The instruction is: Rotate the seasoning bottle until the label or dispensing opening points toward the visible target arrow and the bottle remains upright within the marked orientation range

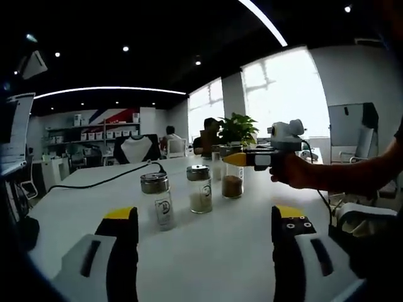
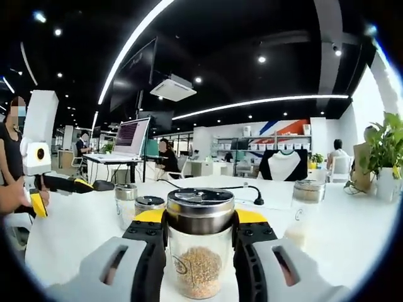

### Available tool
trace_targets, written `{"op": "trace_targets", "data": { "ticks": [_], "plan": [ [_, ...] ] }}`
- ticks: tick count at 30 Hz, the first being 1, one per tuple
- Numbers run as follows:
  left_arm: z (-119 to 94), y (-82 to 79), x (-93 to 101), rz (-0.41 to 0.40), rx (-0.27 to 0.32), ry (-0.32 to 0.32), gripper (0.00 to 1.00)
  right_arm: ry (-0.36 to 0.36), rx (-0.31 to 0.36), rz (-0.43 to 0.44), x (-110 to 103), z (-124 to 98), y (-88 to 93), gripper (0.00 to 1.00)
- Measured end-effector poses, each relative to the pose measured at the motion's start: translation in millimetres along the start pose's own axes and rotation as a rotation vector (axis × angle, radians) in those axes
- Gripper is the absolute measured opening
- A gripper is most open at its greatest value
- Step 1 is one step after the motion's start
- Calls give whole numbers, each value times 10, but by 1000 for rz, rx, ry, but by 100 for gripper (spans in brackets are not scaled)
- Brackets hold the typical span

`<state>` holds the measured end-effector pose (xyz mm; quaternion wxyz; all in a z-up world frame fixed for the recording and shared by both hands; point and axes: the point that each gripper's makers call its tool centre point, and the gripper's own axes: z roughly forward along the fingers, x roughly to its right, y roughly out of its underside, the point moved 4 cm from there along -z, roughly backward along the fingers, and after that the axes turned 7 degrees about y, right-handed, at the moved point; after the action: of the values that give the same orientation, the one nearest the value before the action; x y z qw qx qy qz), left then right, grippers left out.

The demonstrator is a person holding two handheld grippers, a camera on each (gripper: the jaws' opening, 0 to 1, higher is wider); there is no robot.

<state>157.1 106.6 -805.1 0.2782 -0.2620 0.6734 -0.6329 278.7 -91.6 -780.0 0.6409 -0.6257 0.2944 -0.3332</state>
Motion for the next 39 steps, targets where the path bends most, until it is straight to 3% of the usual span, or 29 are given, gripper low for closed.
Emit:
{"op": "trace_targets", "data": {
  "ticks": [9, 39],
  "plan": [
    [1, -16, 19, 7, 0, 1, 91, 2, 33, 7, 40, 11, -1, 39],
    [12, -14, 22, 7, -5, 5, 90, 38, 14, -11, 35, 12, 15, 39]
  ]
}}
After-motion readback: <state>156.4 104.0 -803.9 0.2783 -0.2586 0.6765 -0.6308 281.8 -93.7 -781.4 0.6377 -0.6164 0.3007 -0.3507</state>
